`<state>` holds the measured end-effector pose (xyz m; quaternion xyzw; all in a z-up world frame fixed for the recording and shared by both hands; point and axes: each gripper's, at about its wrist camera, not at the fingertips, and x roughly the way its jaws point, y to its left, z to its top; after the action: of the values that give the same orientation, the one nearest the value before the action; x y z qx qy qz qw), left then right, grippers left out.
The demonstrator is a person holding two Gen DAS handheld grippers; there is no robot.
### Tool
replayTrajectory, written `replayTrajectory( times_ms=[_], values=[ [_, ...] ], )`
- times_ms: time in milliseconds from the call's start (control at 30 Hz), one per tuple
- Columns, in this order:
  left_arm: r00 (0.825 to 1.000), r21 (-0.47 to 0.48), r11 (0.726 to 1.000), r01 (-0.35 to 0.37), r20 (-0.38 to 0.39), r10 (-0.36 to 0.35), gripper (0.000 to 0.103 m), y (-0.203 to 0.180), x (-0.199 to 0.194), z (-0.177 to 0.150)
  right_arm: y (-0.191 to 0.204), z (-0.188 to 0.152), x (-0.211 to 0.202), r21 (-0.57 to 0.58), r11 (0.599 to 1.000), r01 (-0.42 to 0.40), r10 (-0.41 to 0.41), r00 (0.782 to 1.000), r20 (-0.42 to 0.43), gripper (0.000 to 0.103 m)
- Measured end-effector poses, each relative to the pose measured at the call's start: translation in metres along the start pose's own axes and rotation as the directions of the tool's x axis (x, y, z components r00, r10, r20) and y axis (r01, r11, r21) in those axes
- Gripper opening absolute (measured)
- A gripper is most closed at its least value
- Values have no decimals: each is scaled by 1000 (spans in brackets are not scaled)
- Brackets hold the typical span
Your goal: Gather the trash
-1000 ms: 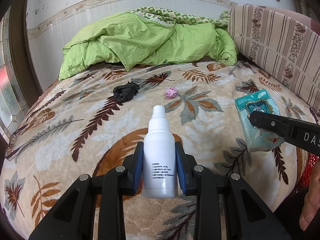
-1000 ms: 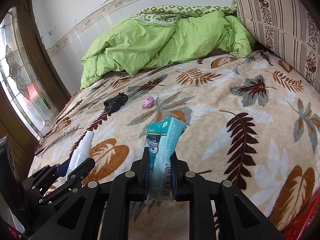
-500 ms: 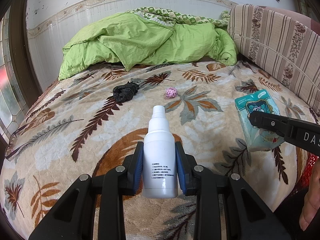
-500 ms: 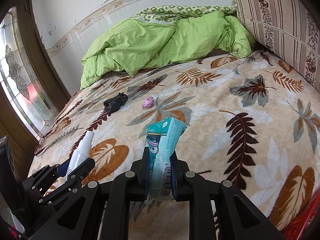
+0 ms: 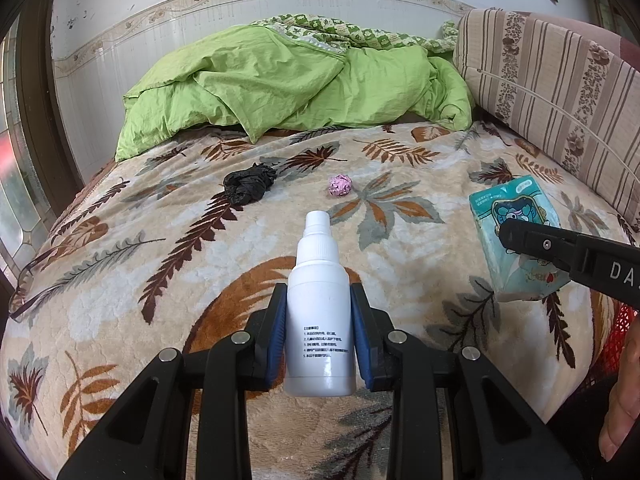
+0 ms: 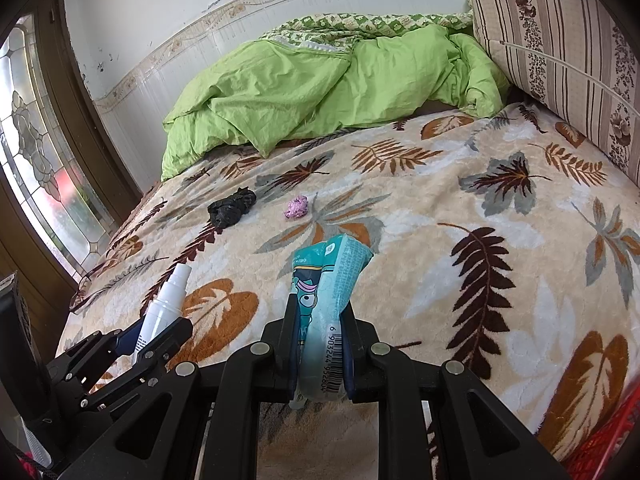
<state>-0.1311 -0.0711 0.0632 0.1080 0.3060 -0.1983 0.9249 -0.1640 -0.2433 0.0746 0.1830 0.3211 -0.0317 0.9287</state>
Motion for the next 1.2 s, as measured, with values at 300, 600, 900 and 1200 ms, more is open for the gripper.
replayTrajectory(
  times_ms=[300, 600, 900, 1200],
  values=[
    [1000, 6, 1000, 20, -2, -20, 29, -2, -1, 0, -3, -2, -7, 30, 999, -13, 13, 1000, 1, 17],
    [999, 44, 998, 49, -7, -49, 29, -25, -20, -1, -18, -10, -39, 92, 995, -39, 39, 999, 0, 17],
    [986, 102, 981, 168, -17, -167, 29, -69, -59, 2, -48, -21, -110, 127, 991, -37, 28, 997, 65, 17],
    [914, 236, 885, 402, -52, -401, 29, -161, -98, 26, -131, -45, -206, 267, 958, 105, -150, 976, 155, 17]
  ],
)
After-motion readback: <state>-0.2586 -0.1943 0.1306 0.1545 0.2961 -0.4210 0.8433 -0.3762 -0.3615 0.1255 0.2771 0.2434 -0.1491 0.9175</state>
